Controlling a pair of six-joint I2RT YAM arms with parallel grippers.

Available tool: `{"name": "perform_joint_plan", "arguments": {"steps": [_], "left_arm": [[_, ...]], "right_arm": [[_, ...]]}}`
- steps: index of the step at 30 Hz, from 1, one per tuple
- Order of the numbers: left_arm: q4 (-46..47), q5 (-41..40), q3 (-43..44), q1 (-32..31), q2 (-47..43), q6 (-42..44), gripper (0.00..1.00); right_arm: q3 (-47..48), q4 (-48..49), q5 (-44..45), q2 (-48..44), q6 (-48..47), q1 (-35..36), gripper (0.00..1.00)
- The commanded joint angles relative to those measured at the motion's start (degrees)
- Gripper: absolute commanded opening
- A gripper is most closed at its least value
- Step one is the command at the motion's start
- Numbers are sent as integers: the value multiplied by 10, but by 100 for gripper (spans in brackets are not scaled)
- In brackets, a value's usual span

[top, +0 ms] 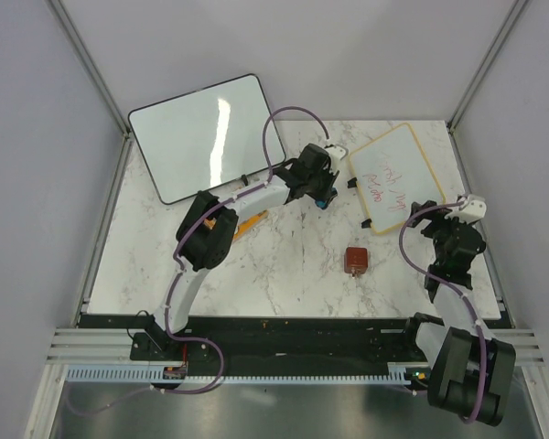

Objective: Erase the whiteboard

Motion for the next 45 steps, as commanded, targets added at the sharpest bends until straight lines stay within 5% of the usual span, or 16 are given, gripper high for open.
{"name": "perform_joint_plan", "arguments": {"steps": [1, 16, 21, 32, 35, 45], "left_arm": [[33, 9, -11, -2, -53, -11, 2], [37, 4, -32, -2, -62, 3, 2], [38, 5, -40, -3, -62, 3, 2], [40, 5, -44, -2, -62, 3, 2], [40, 8, -43, -2, -60, 1, 2], [43, 8, -47, -3, -56, 3, 2]], "right_arm": [[-68, 163, -42, 2, -3, 21, 98], [-80, 405, 24, 244, -83, 147, 98], [-112, 567, 27, 356, -105, 170, 98], [-24, 373, 31, 328, -126, 181, 98], [-56, 434, 34, 329, -126, 182, 98], [-30, 391, 37, 331, -124, 182, 98]]}}
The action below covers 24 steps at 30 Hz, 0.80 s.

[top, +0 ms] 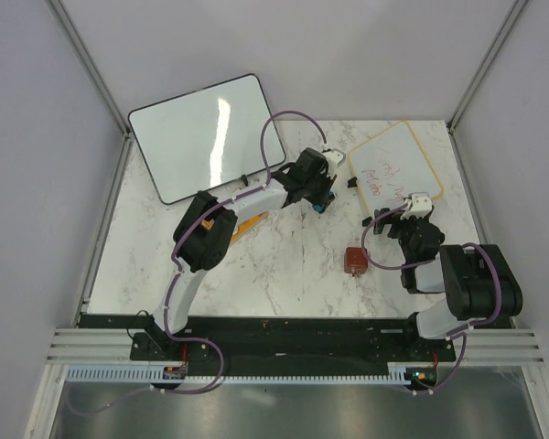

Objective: Erase the whiteboard

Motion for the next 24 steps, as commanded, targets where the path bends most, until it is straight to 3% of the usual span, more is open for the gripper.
{"name": "perform_joint_plan", "arguments": {"steps": [1, 12, 24], "left_arm": [[21, 9, 1, -2, -34, 2, 2], [20, 7, 8, -9, -33, -1, 2], [-20, -50, 39, -16, -3, 15, 2]], "right_arm": [[17, 12, -3, -3, -8, 3, 98], [17, 10, -3, -4, -8, 3, 98], [16, 10, -3, -4, -8, 3, 98]]}}
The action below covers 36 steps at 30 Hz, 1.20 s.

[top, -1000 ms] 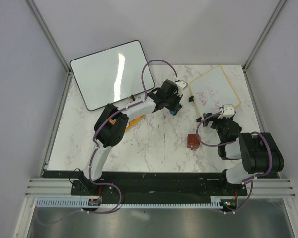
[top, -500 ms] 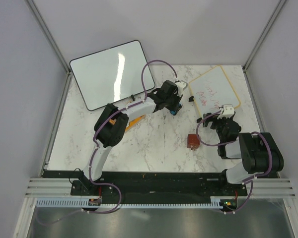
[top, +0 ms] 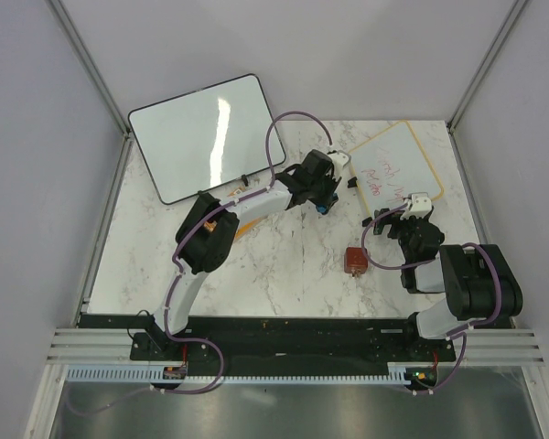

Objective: Erase the whiteboard

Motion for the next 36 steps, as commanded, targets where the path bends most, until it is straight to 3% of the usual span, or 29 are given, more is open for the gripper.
{"name": "perform_joint_plan", "arguments": {"steps": [1, 16, 20, 36], "left_arm": [[-10, -35, 28, 0, -4, 17, 2], [-28, -44, 42, 0, -2, 33, 2], [-29, -62, 48, 1, 0, 33, 2], [-32, -69, 53, 5, 3, 35, 2]], "right_arm": [[17, 18, -5, -4, -8, 3, 98], [9, 25, -25, -10, -15, 3, 98], [-32, 106, -29, -17, -18, 3, 98], [-97, 221, -10, -15, -11, 3, 98]]}}
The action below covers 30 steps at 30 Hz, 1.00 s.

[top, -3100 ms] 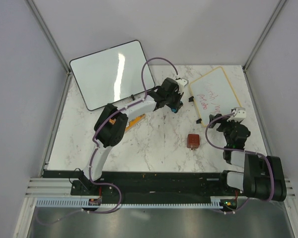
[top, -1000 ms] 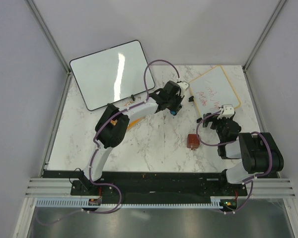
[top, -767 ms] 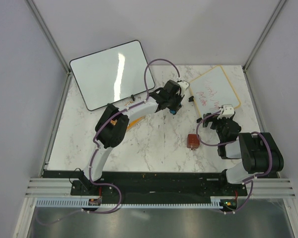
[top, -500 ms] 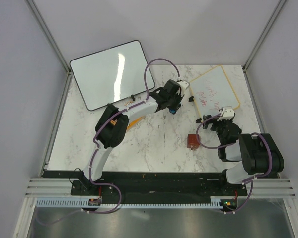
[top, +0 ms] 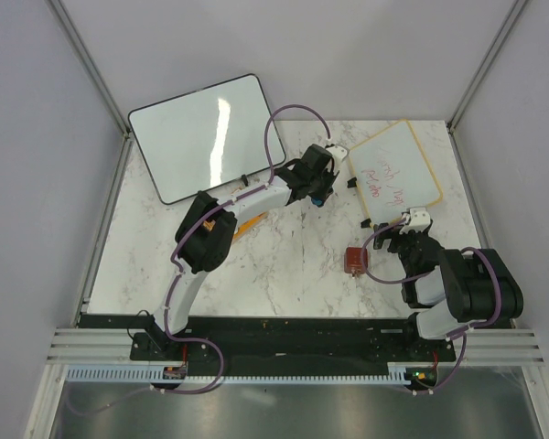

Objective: Erase the whiteboard

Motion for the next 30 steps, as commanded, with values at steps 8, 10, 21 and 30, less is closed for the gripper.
{"name": "perform_joint_plan", "arguments": {"steps": [8, 10, 21, 30], "left_arm": [[0, -12, 13, 4, -2, 19, 2], [-1, -14, 10, 4, -4, 34, 2], [-6, -6, 17, 4, -2, 30, 2], [-6, 0, 5, 3, -8, 25, 2]], "right_arm": [[-59, 254, 12, 4, 2, 3, 98], [-62, 268, 2, -3, 9, 0, 98], [-49, 266, -118, -130, 35, -62, 98], [51, 183, -188, -153, 139, -95, 98]]}}
